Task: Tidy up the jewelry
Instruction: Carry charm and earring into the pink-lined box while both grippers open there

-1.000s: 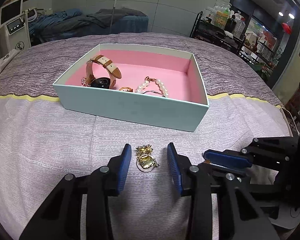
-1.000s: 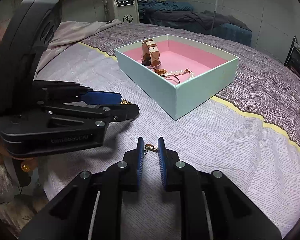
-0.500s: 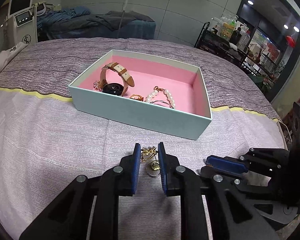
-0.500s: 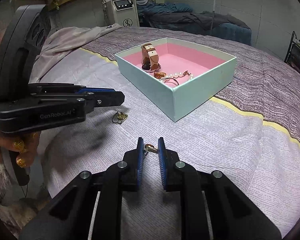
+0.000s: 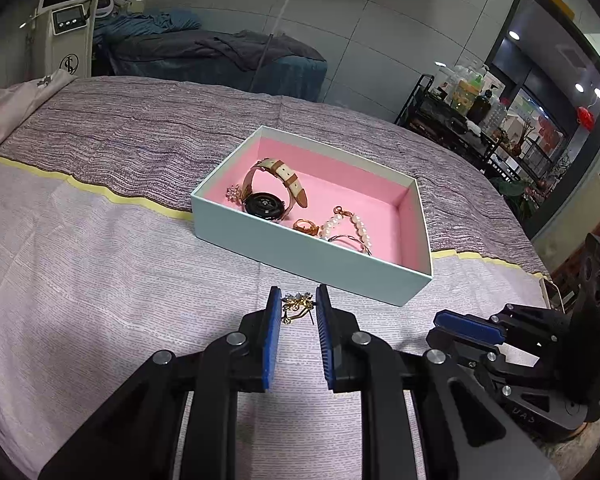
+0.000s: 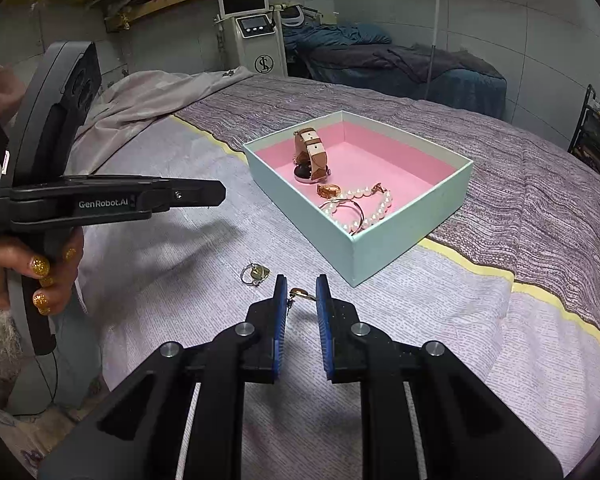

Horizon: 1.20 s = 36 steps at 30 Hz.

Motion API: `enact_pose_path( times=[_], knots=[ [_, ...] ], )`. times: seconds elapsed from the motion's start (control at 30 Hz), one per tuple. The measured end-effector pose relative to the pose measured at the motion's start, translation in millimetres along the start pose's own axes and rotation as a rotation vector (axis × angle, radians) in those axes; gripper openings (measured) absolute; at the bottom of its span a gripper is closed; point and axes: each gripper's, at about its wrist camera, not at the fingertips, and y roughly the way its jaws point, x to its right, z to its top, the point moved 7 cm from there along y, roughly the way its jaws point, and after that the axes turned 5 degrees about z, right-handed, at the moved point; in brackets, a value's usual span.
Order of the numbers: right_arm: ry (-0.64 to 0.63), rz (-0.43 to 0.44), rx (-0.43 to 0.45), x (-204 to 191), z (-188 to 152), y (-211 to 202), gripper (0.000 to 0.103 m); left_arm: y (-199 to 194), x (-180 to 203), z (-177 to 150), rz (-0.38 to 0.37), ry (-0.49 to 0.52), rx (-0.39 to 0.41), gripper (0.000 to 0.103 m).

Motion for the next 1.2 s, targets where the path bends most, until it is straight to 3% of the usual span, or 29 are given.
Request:
enact_pose_path(
  times=[0.47, 1.2],
  knots=[
    [-0.065, 0.001, 0.058, 0.9, 55.7, 7.1, 0.015, 4.5, 13.0, 64.0, 0.028, 0.082, 0.087, 0.017],
    [-0.06, -0.043, -0.002, 24.5, 76.6, 38.9, 0.015, 48.2, 22.4, 97.4, 0.055, 0.135, 0.042, 0.017]
  ],
)
